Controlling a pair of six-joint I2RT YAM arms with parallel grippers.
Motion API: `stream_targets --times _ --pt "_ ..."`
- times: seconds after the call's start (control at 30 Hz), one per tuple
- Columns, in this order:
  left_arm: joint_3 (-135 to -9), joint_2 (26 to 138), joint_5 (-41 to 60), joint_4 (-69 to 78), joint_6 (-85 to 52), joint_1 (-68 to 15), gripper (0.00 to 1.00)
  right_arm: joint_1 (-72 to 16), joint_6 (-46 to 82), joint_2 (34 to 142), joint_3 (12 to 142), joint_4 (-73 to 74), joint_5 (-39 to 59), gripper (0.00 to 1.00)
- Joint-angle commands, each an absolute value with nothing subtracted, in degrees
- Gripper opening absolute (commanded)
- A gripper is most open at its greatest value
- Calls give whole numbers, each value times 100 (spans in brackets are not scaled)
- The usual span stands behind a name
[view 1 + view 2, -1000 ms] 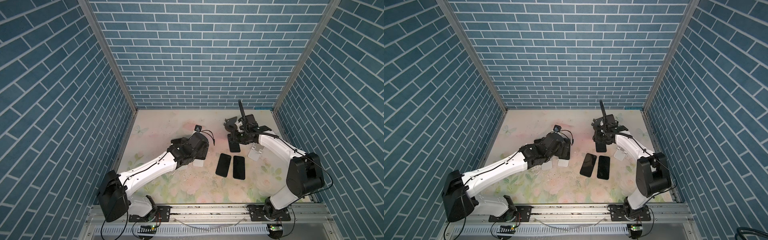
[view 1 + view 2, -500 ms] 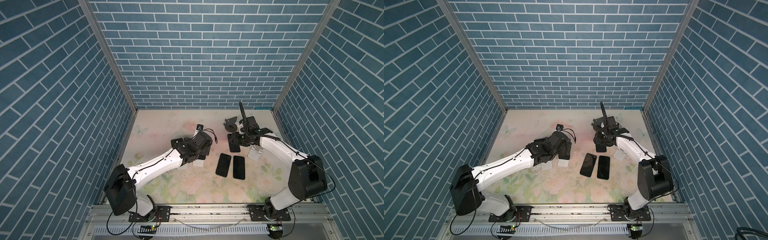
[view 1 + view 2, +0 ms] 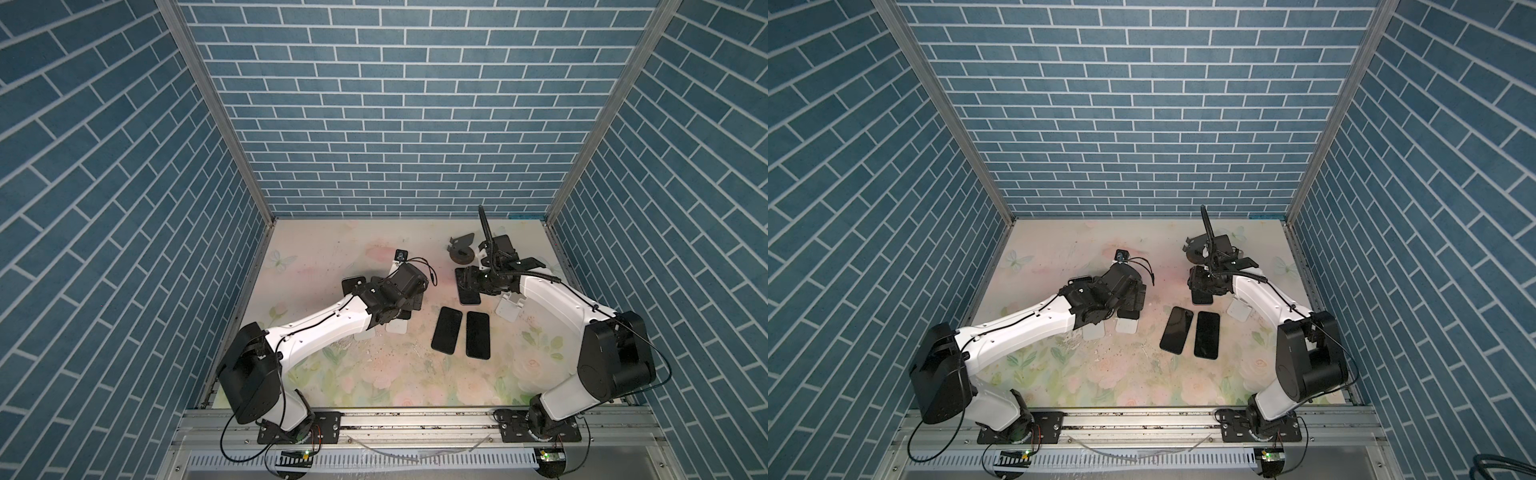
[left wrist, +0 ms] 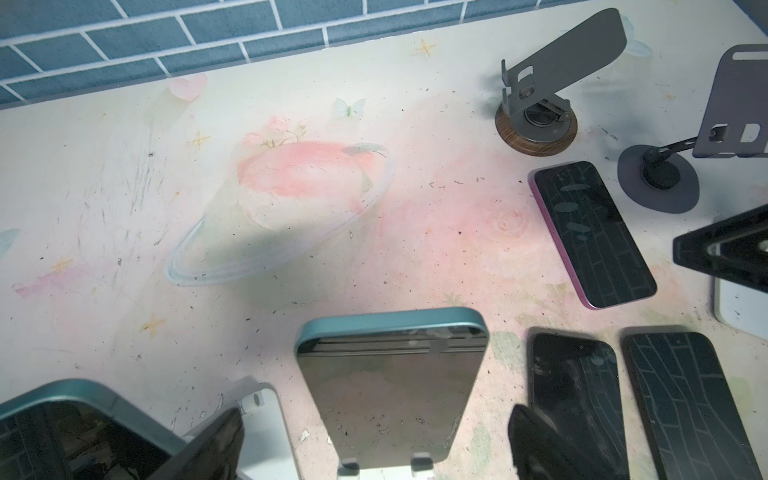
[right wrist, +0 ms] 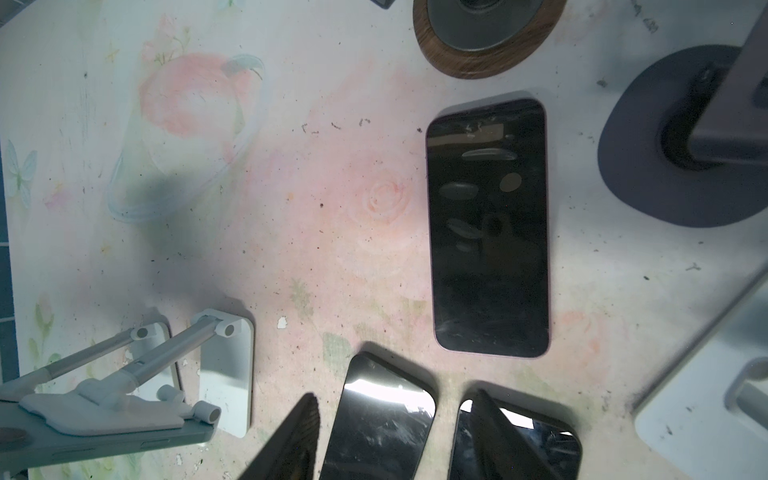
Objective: Remove the phone from the phone stand
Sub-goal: 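Lower the left gripper and close it on the teal-edged phone's top edge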
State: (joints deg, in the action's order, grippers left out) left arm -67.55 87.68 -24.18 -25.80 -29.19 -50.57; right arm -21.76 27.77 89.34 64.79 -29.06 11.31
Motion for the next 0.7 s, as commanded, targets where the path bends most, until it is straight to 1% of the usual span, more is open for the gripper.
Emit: stream_targets --times 0.0,0.37,0.67 --pt "-7005 8939 -2367 -2584 -2984 -5089 100 -2197 2540 8741 6320 -2885 1055 60" --pt "-7429 9422 -2437 -2853 -2996 -5088 100 -2197 2435 8660 6294 -2960 961 60" --pt "-7531 9581 -2597 -2878 -3019 -5080 100 -2188 2397 8714 6355 -3017 926 60"
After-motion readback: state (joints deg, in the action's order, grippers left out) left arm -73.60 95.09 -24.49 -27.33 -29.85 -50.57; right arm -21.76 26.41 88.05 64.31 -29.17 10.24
